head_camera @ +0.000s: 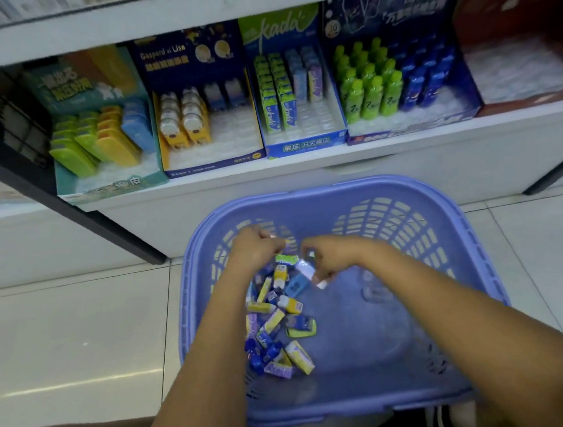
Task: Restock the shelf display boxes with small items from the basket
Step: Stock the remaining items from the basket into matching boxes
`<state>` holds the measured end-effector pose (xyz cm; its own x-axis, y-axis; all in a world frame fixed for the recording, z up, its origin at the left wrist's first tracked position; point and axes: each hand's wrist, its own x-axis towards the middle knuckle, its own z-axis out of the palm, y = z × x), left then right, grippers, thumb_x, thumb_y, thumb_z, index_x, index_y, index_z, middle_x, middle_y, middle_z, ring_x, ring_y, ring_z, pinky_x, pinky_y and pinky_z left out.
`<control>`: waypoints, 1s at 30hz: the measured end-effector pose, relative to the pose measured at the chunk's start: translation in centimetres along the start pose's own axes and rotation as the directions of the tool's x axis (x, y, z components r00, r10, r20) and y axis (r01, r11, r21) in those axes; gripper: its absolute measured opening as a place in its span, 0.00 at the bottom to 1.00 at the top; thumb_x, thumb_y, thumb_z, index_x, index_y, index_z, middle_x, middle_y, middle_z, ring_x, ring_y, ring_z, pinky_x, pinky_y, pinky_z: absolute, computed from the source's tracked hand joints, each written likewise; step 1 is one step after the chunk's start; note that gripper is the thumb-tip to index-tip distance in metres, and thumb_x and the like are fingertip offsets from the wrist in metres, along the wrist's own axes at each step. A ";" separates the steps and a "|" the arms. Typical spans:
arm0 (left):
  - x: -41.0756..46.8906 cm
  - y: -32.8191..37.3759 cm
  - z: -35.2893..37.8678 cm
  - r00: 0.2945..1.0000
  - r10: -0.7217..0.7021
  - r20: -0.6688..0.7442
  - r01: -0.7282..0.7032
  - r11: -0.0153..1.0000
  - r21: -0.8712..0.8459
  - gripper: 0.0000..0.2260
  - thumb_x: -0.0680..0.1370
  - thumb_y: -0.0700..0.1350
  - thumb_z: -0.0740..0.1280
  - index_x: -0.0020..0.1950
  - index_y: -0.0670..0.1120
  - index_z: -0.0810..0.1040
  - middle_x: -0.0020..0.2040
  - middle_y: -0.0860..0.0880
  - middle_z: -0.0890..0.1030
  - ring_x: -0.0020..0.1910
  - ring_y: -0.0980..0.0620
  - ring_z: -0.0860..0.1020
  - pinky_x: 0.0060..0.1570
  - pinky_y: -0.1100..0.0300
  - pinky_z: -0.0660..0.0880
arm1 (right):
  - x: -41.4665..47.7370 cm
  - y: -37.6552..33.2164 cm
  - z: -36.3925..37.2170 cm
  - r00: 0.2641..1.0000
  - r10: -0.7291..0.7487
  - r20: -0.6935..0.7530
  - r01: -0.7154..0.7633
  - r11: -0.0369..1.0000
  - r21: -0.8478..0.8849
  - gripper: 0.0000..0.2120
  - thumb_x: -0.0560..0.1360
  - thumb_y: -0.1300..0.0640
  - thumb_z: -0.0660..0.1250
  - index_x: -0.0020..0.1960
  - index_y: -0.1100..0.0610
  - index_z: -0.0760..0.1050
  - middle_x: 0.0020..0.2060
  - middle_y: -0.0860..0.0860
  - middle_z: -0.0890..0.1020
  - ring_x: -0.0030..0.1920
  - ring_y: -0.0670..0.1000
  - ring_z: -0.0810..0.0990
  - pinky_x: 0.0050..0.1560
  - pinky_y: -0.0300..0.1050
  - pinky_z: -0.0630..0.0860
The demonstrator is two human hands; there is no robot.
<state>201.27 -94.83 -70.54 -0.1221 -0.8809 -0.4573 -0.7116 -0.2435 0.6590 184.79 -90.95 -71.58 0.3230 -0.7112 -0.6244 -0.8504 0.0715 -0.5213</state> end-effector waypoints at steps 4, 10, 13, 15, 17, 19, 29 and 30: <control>-0.7 4.5 -3.1 0.992 0.104 -0.072 -0.122 0.942 -0.311 0.07 0.67 0.40 0.74 0.35 0.43 0.76 0.36 0.41 0.82 0.40 0.43 0.82 0.48 0.49 0.79 | -4.1 0.1 -7.7 0.972 0.003 -0.236 0.067 0.956 0.285 0.14 0.74 0.63 0.68 0.57 0.53 0.70 0.31 0.56 0.78 0.28 0.49 0.77 0.35 0.41 0.75; -2.0 8.7 -5.1 0.969 0.232 -0.089 -0.225 0.667 -0.711 0.02 0.75 0.38 0.66 0.42 0.42 0.76 0.34 0.46 0.83 0.31 0.54 0.80 0.33 0.65 0.77 | -5.7 -1.3 -14.4 0.511 0.082 -0.856 0.362 0.882 0.300 0.07 0.74 0.63 0.68 0.52 0.61 0.75 0.38 0.53 0.76 0.35 0.53 0.80 0.40 0.45 0.78; -2.6 9.5 -5.3 0.977 0.211 -0.043 -0.145 0.498 -0.855 0.06 0.77 0.41 0.64 0.43 0.42 0.78 0.31 0.50 0.82 0.30 0.55 0.79 0.33 0.64 0.77 | -4.4 -1.9 -17.0 0.384 0.044 -0.922 0.336 0.924 0.184 0.09 0.72 0.62 0.70 0.51 0.58 0.75 0.39 0.52 0.77 0.38 0.51 0.78 0.42 0.42 0.76; -2.8 9.7 -5.3 0.979 0.206 -0.002 -0.091 0.425 -0.901 0.07 0.78 0.42 0.63 0.45 0.41 0.79 0.32 0.49 0.82 0.31 0.55 0.80 0.34 0.63 0.78 | -3.1 -2.5 -18.3 0.377 -0.004 -0.926 0.322 0.938 0.127 0.09 0.72 0.63 0.70 0.52 0.61 0.76 0.39 0.52 0.77 0.35 0.46 0.75 0.40 0.37 0.74; -2.8 9.6 -5.2 0.975 0.220 0.034 -0.065 0.427 -0.902 0.07 0.79 0.43 0.63 0.45 0.42 0.79 0.34 0.47 0.83 0.33 0.52 0.82 0.35 0.62 0.79 | -1.9 -3.1 -19.2 0.409 -0.056 -0.911 0.267 0.962 0.060 0.10 0.72 0.64 0.69 0.53 0.63 0.77 0.41 0.55 0.79 0.38 0.46 0.74 0.42 0.35 0.73; -2.7 9.4 -5.1 0.974 0.220 0.051 -0.057 0.457 -0.888 0.07 0.80 0.44 0.62 0.45 0.43 0.78 0.35 0.47 0.83 0.34 0.51 0.83 0.34 0.62 0.79 | -1.0 -3.4 -19.8 0.434 -0.067 -0.898 0.234 0.971 0.041 0.10 0.72 0.64 0.69 0.53 0.65 0.77 0.46 0.58 0.81 0.42 0.47 0.75 0.43 0.34 0.71; -1.8 9.1 -5.0 0.961 0.269 0.062 -0.091 0.520 -0.849 0.06 0.78 0.38 0.64 0.53 0.44 0.79 0.38 0.47 0.82 0.39 0.50 0.83 0.44 0.62 0.80 | -0.6 -3.3 -21.6 0.500 -0.105 -0.859 0.209 0.978 0.003 0.11 0.72 0.63 0.71 0.53 0.63 0.79 0.48 0.57 0.82 0.44 0.46 0.76 0.45 0.31 0.70; -1.8 9.1 -4.9 0.961 0.268 0.063 -0.093 0.529 -0.844 0.07 0.78 0.38 0.64 0.54 0.43 0.79 0.39 0.47 0.81 0.39 0.51 0.83 0.43 0.63 0.80 | -0.6 -3.2 -21.6 0.488 -0.108 -0.866 0.217 0.976 0.001 0.11 0.71 0.63 0.72 0.53 0.63 0.79 0.47 0.57 0.82 0.44 0.46 0.76 0.44 0.31 0.70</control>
<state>198.39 -97.48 -60.83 -0.3518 -0.8867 -0.3001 0.2189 -0.3896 0.8946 178.36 -105.85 -57.02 -0.1105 -0.9606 0.2549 -0.7592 -0.0839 -0.6454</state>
